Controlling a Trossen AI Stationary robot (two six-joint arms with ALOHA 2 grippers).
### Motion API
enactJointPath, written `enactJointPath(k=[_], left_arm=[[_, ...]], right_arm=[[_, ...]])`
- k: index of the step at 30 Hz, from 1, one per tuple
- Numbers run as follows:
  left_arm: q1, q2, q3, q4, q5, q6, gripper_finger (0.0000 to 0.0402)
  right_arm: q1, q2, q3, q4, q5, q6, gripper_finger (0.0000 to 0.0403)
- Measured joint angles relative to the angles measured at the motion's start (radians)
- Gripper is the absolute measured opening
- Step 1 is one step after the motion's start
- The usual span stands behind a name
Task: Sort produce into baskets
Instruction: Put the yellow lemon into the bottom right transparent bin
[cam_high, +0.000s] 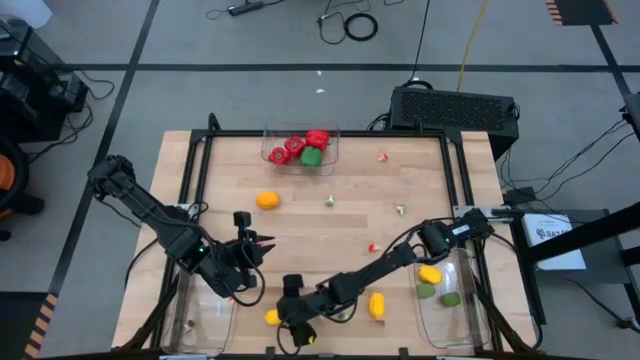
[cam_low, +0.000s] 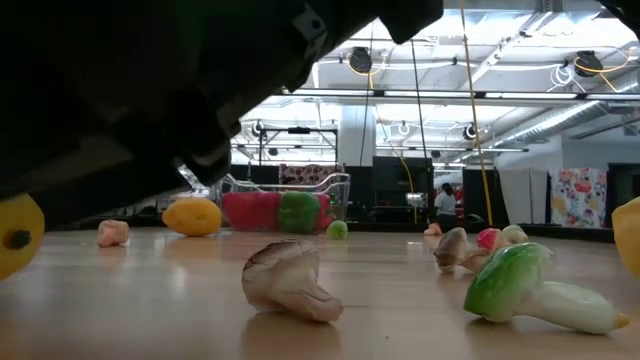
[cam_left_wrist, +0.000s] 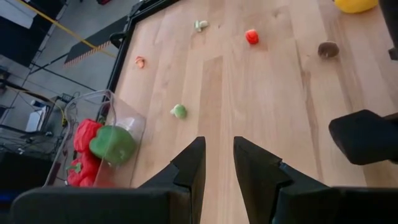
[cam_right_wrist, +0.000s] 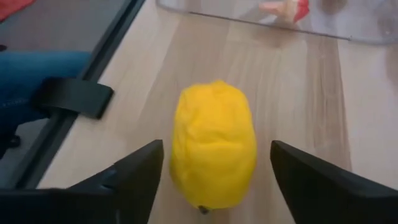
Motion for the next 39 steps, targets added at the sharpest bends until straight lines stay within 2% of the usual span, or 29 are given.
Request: enactJointPath(k=[9,16,21,31,36,39], left_arm=[[0.0,0.0,0.0,-0.006,0.0,-0.001,0.009],[0.0,0.0,0.0,-0.006,0.0,-0.001,0.009],[0.0,0.0,0.0,-0.006,0.0,-0.002,0.009],[0.0,0.0,0.0,-0.01,0.0,-0.004,0.009],[0.0,0.0,0.0,-0.01,0.0,-0.004,0.009],[0.0,0.0,0.0,-0.012,0.0,-0.011,0.009]], right_arm=[[0.001,-0.002,0.0,0.0,-0.007,-0.002,0.0204],[0.0,-0.061,0.0,-0.068,-0.025,-0.019,0.0175],[-0.002,-0.126,-0.001,-0.177,-0.025,-0.031,0.0171],[0.01,-0.393,-0.001,-0.678,-0.024,0.024,0.0172],[0.039,-0.529,-0.001,-0.965,-0.011,0.171,0.0172],[0.076,-0.6,-0.001,-1.165,0.037,0.311,0.0172]])
